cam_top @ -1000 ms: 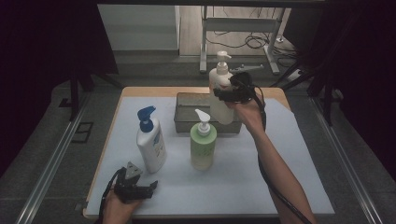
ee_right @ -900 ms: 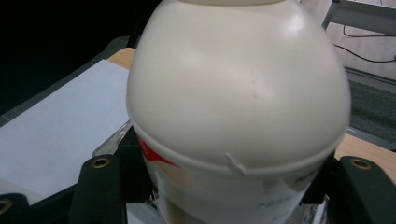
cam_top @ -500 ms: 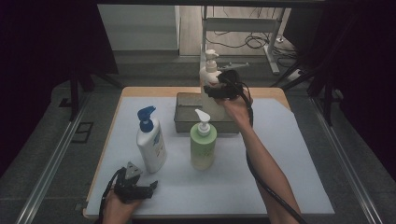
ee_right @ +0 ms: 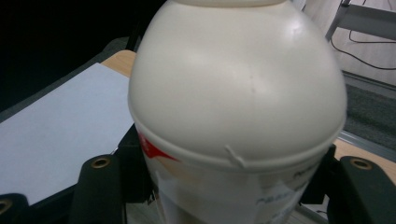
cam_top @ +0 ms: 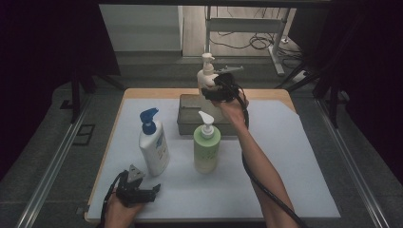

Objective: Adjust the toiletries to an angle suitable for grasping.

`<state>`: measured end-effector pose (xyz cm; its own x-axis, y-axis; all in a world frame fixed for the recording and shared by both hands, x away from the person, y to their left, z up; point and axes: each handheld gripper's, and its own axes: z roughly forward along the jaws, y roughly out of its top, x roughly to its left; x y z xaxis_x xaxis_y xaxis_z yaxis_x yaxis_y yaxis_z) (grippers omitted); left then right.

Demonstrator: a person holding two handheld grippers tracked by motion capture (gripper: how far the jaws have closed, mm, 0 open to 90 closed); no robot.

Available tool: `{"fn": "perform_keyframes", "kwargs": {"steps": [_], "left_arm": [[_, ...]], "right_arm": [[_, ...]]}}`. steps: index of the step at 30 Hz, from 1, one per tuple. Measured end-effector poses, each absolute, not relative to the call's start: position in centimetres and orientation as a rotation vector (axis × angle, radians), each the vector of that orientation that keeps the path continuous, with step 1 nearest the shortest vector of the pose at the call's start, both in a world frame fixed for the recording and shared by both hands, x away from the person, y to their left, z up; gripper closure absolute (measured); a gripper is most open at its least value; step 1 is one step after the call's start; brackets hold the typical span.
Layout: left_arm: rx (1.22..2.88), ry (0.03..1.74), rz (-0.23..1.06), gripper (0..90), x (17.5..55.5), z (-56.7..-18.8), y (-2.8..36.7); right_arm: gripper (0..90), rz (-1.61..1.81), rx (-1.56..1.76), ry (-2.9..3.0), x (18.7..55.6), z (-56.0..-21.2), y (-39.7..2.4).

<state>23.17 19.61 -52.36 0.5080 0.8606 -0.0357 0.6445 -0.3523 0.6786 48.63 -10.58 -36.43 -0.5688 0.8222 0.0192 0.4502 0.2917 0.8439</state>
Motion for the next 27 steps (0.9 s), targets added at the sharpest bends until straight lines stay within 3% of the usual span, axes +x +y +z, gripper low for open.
{"fn": "perform_keyframes", "kwargs": {"steps": [27], "left_arm": [[2.112,1.224,0.437,11.7,23.2,-52.4,19.6]], "right_arm": [[37.1,1.122,1.179,2.232,47.7,-39.7,-11.1]]}}
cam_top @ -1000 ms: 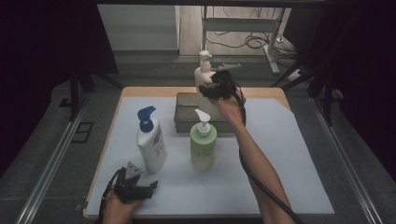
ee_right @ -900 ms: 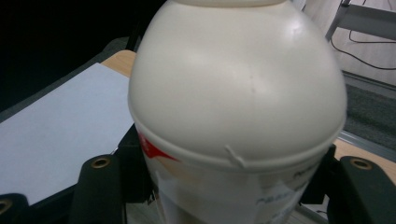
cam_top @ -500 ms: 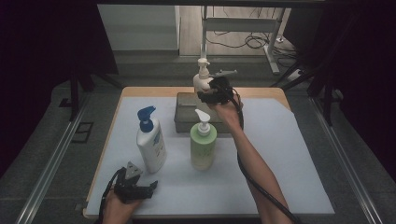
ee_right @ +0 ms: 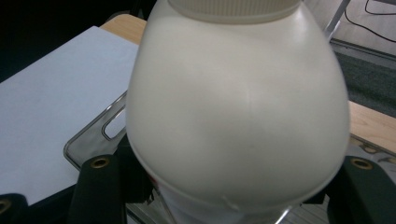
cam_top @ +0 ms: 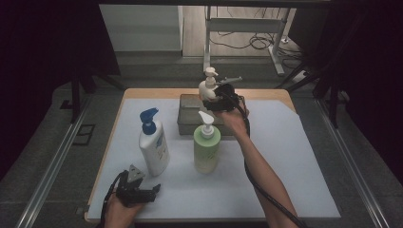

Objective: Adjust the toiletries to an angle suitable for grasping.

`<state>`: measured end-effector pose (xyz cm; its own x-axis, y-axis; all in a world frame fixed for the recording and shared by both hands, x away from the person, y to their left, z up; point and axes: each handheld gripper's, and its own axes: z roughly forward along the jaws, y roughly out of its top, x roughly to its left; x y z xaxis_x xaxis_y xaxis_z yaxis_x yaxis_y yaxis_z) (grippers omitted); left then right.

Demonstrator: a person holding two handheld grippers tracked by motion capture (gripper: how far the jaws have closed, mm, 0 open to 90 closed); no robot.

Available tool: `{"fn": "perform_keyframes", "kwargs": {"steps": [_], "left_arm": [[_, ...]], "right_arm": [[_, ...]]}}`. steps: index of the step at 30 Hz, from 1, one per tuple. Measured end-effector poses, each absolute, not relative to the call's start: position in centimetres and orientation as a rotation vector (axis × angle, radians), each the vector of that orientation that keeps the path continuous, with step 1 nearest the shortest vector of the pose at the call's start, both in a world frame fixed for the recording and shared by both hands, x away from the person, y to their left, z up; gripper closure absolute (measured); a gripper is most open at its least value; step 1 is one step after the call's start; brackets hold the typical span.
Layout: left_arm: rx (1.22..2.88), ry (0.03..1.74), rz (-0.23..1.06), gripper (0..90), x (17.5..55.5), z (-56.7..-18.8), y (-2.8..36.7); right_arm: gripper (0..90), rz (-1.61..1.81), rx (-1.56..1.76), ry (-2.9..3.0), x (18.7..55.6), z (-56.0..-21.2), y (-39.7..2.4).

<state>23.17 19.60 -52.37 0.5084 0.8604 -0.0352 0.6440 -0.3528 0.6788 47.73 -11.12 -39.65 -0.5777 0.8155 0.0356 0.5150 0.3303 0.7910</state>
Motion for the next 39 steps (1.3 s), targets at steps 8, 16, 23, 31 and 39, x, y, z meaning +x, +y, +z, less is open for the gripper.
{"fn": "perform_keyframes", "kwargs": {"steps": [8,16,23,31,39], "left_arm": [[2.111,1.225,0.437,11.7,23.2,-52.4,19.6],[2.112,1.225,0.436,11.7,23.2,-52.4,19.6],[2.112,1.225,0.436,11.7,23.2,-52.4,19.6],[2.112,1.225,0.437,11.7,23.2,-52.4,19.6],[2.111,1.225,0.437,11.7,23.2,-52.4,19.6]], "right_arm": [[36.8,1.085,1.167,2.259,47.2,-40.8,-11.1],[36.1,1.098,1.148,2.253,46.9,-41.4,-11.5],[33.5,1.126,1.125,2.28,46.9,-41.5,-12.1],[28.7,1.122,1.123,2.31,46.3,-41.6,-12.6],[29.8,1.121,1.103,2.319,45.4,-41.9,-13.5]]}}
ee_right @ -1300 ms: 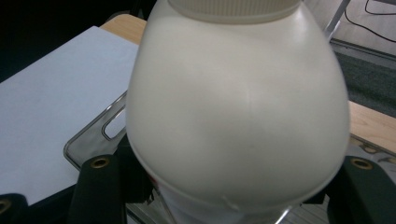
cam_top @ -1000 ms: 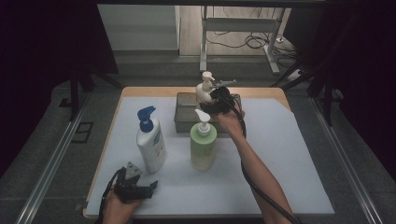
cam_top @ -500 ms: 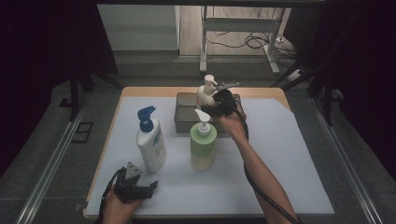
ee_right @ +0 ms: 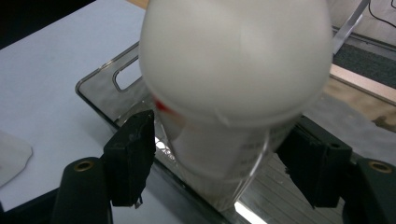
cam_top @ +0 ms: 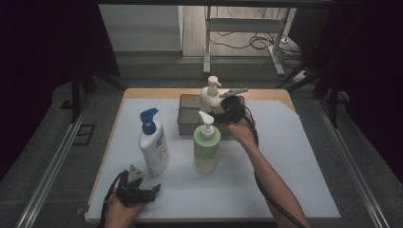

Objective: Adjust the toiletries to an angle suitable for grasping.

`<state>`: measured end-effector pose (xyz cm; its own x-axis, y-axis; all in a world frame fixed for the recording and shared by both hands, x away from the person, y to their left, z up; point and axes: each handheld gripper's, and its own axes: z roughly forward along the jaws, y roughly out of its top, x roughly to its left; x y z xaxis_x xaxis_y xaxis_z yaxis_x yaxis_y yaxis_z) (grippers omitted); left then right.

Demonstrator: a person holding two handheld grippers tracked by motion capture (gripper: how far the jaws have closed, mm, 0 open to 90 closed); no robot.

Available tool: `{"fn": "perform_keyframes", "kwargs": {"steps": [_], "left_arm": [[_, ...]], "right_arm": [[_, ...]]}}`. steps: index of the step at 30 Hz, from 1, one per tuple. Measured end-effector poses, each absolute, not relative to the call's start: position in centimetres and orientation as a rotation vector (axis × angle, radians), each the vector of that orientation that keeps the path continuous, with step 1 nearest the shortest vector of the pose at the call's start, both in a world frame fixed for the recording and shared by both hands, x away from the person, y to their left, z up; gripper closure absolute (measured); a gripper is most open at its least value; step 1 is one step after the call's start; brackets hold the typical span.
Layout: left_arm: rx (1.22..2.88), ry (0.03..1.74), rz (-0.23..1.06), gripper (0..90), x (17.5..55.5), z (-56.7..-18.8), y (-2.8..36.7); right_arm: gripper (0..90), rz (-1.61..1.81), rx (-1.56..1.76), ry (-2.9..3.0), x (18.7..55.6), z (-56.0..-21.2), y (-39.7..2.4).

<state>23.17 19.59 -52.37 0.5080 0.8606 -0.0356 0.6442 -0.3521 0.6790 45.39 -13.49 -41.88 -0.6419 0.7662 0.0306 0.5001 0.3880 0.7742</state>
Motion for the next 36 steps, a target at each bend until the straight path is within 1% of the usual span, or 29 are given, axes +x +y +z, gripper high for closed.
{"fn": "perform_keyframes", "kwargs": {"steps": [5,6,9,10,12,15,16,19,23,24,26,27,28,29,32,36], "left_arm": [[2.109,1.225,0.439,11.7,23.2,-52.4,19.6],[2.111,1.225,0.437,11.7,23.2,-52.4,19.6],[2.111,1.225,0.437,11.7,23.2,-52.4,19.6],[2.111,1.225,0.437,11.7,23.2,-52.4,19.6],[2.112,1.225,0.437,11.7,23.2,-52.4,19.6],[2.112,1.225,0.438,11.7,23.2,-52.4,19.6],[2.112,1.225,0.438,11.7,23.2,-52.4,19.6],[2.112,1.226,0.437,11.7,23.2,-52.4,19.6],[2.112,1.226,0.437,11.7,23.2,-52.4,19.6],[2.112,1.226,0.437,11.7,23.2,-52.4,19.6],[2.112,1.226,0.437,11.7,23.2,-52.4,19.6],[2.112,1.226,0.437,11.7,23.2,-52.4,19.6],[2.112,1.226,0.437,11.7,23.2,-52.4,19.6],[2.112,1.226,0.437,11.7,23.2,-52.4,19.6],[2.111,1.226,0.437,11.7,23.2,-52.4,19.6],[2.111,1.226,0.436,11.7,23.2,-52.4,19.6]], "right_arm": [[32.4,1.134,1.117,2.336,44.8,-42.2,-14.3],[34.7,1.145,1.123,2.342,44.5,-42.3,-14.8],[36.5,1.147,1.125,2.347,44.3,-42.3,-15.1],[39.1,1.159,1.126,2.351,44.0,-42.3,-15.6],[39.9,1.161,1.129,2.354,43.9,-42.3,-15.8],[48.0,1.173,1.129,2.351,43.6,-42.3,-16.8],[48.0,1.173,1.129,2.351,43.6,-42.3,-16.8],[51.9,1.168,1.14,2.336,43.4,-42.4,-17.5],[67.8,1.153,1.18,2.311,43.6,-42.4,-18.3],[67.8,1.153,1.18,2.311,43.6,-42.4,-18.3],[74.5,1.141,1.186,2.308,43.9,-42.5,-18.4],[81.0,1.104,1.189,2.3,44.1,-42.8,-18.3],[83.3,1.092,1.199,2.295,44.3,-43.0,-18.3],[83.3,1.092,1.199,2.295,44.3,-43.0,-18.3],[89.2,1.083,1.235,2.28,45.1,-43.8,-18.1],[89.7,1.101,1.269,2.27,45.6,-44.1,-17.9]]}}
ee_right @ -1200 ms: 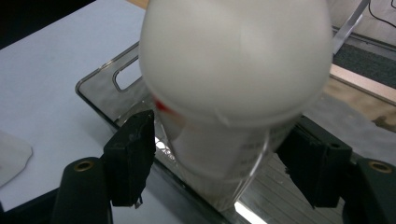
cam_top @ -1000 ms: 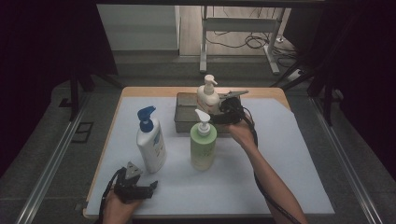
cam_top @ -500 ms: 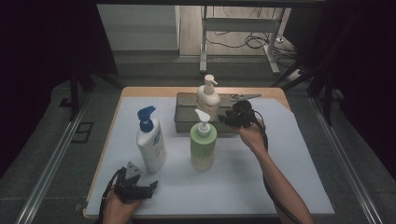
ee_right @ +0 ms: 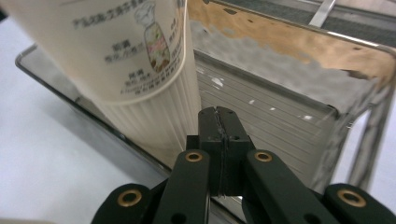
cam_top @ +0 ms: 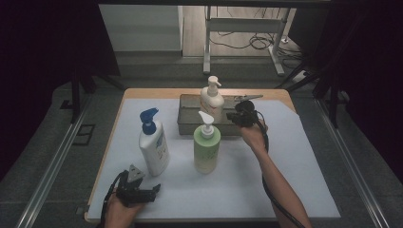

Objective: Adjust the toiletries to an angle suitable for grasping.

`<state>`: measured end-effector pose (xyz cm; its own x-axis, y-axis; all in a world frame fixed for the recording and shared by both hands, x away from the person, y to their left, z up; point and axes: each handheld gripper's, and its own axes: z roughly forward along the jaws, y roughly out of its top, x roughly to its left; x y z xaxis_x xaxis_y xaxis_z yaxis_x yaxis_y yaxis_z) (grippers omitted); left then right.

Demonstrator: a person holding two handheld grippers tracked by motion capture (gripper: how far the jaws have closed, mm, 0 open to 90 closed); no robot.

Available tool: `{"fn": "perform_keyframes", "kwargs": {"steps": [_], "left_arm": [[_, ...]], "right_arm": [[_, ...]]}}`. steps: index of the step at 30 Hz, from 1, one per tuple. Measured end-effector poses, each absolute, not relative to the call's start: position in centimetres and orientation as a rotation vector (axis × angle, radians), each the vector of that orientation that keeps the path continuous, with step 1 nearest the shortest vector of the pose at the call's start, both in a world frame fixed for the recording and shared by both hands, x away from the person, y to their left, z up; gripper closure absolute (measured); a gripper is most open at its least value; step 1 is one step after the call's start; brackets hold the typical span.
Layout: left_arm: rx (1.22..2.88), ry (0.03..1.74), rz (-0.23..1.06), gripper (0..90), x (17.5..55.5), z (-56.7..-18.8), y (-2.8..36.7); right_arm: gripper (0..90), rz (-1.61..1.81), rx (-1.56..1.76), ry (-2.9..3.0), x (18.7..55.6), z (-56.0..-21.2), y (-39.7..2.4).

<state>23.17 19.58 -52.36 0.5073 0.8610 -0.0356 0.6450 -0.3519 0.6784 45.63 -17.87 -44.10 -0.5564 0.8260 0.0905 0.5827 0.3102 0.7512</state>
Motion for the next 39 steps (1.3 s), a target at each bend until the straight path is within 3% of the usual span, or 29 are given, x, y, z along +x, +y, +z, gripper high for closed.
{"fn": "perform_keyframes", "kwargs": {"steps": [39], "left_arm": [[2.11,1.226,0.436,11.7,23.2,-52.4,19.6]], "right_arm": [[89.6,1.058,1.3,2.382,47.8,-45.9,-13.8]]}}
